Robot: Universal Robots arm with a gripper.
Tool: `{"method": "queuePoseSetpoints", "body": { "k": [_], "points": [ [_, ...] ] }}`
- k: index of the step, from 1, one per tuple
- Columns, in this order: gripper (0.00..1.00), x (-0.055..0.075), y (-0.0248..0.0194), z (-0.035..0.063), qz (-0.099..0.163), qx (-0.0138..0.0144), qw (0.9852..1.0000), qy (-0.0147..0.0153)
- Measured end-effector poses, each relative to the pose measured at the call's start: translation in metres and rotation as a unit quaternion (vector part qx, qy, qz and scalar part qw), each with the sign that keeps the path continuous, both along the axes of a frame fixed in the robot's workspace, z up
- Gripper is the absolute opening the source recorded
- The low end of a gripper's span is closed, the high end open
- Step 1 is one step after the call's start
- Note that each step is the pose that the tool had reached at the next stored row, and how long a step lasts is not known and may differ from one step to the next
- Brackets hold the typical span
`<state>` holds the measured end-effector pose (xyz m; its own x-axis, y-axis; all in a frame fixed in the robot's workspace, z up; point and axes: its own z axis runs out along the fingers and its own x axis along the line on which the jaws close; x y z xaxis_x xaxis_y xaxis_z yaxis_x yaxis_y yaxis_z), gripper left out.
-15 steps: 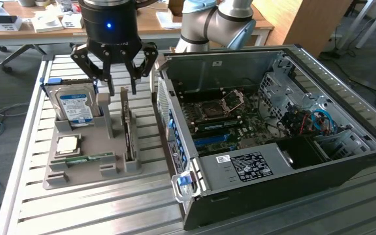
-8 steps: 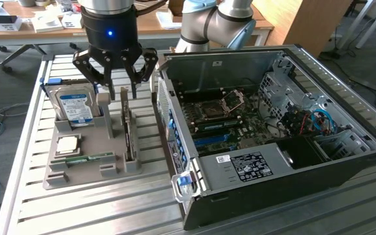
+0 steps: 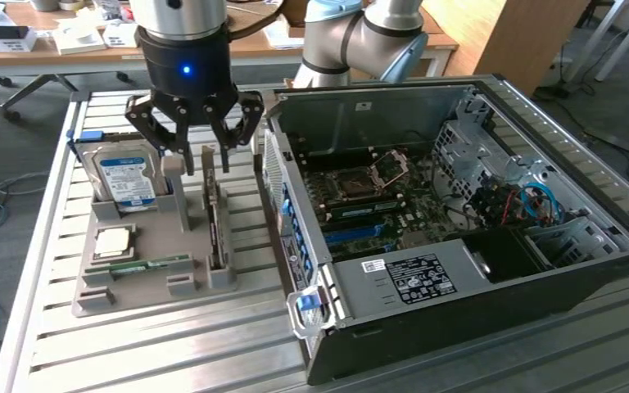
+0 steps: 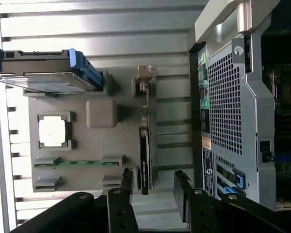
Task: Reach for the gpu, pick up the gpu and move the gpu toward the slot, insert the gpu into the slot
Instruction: 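Pick up the gpu and move the gpu toward the slot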
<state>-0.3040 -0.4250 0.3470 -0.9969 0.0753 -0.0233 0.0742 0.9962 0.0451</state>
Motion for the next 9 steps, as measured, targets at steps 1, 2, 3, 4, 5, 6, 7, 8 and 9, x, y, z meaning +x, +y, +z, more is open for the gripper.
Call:
{"method": "queuePoseSetpoints", "body": {
  "k": [1,2,3,4,5,6,7,8,9],
  "points": [
    [0.47,0.000,0.0000,-0.0016,0.000,0.0000,1.0000,0.0000],
    [0.47,0.000,0.0000,-0.0034,0.000,0.0000,1.0000,0.0000],
    [0.47,0.000,0.0000,-0.0050,0.000,0.0000,1.0000,0.0000],
    [0.47,0.000,0.0000,-0.0066,0.000,0.0000,1.0000,0.0000],
    [0.47,0.000,0.0000,-0.0081,0.000,0.0000,1.0000,0.0000],
    [0.47,0.000,0.0000,-0.0097,0.000,0.0000,1.0000,0.0000],
    [0.47,0.000,0.0000,-0.0111,0.000,0.0000,1.0000,0.0000],
    [0.47,0.000,0.0000,-0.0124,0.000,0.0000,1.0000,0.0000],
    [0.47,0.000,0.0000,-0.0137,0.000,0.0000,1.0000,0.0000]
  ]
}}
